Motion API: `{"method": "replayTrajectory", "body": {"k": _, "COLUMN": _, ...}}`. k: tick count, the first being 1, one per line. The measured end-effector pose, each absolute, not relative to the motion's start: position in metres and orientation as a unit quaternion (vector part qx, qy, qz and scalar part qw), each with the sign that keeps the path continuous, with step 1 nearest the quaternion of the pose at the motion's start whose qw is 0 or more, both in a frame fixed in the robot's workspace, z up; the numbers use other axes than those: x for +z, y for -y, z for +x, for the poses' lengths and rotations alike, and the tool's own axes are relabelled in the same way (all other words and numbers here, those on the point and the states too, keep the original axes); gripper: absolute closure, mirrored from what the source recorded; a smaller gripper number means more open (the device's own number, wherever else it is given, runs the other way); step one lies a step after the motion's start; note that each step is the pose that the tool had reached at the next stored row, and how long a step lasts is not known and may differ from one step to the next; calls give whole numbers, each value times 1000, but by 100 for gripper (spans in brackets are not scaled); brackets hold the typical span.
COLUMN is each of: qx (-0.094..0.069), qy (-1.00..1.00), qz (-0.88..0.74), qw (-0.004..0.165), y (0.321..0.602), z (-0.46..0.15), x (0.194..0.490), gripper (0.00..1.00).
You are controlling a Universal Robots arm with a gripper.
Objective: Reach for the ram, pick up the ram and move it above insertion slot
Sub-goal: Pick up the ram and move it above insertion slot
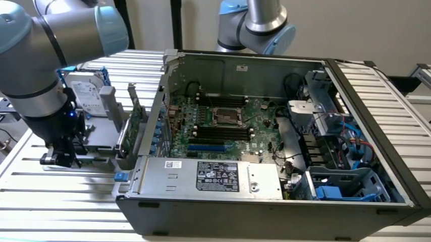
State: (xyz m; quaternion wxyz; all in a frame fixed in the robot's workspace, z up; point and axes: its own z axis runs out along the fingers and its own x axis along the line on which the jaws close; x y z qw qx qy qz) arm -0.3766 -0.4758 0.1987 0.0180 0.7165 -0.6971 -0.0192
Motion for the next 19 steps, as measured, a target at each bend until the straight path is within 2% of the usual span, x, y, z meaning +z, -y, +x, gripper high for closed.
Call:
{"method": "replayTrajectory", "body": {"k": 12, "qx": -21, "qy": 697, "qz": 716, "qw": 17, "y": 476, "z": -373, "x": 196, "gripper": 58}}
{"method": "replayTrajectory", "body": {"k": 14, "qx": -22, "qy": 697, "qz": 716, "qw": 17, "y": 476, "z": -373, "x": 196, "gripper": 60}}
{"method": "replayTrajectory", "body": {"k": 15, "qx": -22, "qy": 697, "qz": 716, "qw": 17, "y": 476, "z": -373, "x": 196, "gripper": 66}}
{"method": "replayTrajectory", "body": {"k": 16, "qx": -22, "qy": 697, "qz": 716, "qw": 17, "y": 476, "z": -373, "x": 196, "gripper": 66}}
{"method": "replayTrajectory", "body": {"k": 17, "qx": -22, "qy": 697, "qz": 716, "qw": 17, "y": 476, "z": -373, "x": 196, "gripper": 73}}
{"method": "replayTrajectory", "body": {"k": 19, "qx": -22, "qy": 697, "qz": 716, "qw": 18, "y": 476, "z": -373, "x": 196, "gripper": 73}}
